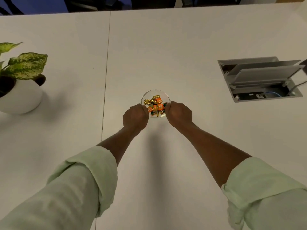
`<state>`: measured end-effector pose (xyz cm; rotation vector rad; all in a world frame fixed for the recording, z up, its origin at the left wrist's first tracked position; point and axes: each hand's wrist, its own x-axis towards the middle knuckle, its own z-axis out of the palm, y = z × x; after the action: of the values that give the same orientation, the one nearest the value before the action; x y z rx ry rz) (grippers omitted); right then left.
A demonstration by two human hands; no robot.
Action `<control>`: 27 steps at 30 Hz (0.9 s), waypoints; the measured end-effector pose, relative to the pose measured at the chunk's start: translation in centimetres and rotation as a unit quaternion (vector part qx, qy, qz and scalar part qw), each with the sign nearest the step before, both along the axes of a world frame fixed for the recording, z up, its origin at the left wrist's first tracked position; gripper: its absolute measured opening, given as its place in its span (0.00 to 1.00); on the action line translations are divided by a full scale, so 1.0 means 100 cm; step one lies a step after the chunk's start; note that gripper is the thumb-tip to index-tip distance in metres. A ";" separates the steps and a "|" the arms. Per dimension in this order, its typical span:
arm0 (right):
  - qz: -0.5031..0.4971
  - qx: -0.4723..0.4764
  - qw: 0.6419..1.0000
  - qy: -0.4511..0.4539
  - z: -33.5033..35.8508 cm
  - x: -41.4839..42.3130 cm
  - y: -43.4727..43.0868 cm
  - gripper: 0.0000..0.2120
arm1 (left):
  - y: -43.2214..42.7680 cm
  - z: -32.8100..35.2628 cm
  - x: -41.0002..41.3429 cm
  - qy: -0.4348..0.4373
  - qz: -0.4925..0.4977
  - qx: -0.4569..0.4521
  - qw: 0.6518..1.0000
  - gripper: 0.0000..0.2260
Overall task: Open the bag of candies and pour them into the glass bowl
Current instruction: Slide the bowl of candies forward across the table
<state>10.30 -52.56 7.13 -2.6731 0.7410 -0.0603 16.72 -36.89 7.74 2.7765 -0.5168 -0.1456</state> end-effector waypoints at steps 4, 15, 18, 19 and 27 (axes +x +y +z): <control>0.017 -0.016 1.000 -0.008 0.000 0.057 -0.024 0.22 | -0.020 -0.009 0.057 0.002 0.015 -0.018 1.000 0.19; 0.037 -0.021 0.999 0.019 -0.038 0.170 -0.069 0.19 | -0.061 -0.047 0.176 0.031 0.013 -0.009 0.999 0.20; 0.039 -0.025 0.999 0.027 -0.053 0.189 -0.075 0.21 | -0.067 -0.060 0.195 0.044 0.016 -0.004 0.999 0.20; 0.039 -0.026 0.998 0.029 -0.058 0.195 -0.077 0.21 | -0.069 -0.066 0.202 0.048 0.016 -0.003 0.999 0.20; 0.052 -0.017 0.998 0.045 -0.081 0.214 -0.080 0.22 | -0.069 -0.093 0.221 0.073 0.017 -0.002 0.997 0.21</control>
<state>31.72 -60.59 -0.98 -2.7581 0.6326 0.0745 38.83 -43.80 -1.55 2.7424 -0.4332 -0.3362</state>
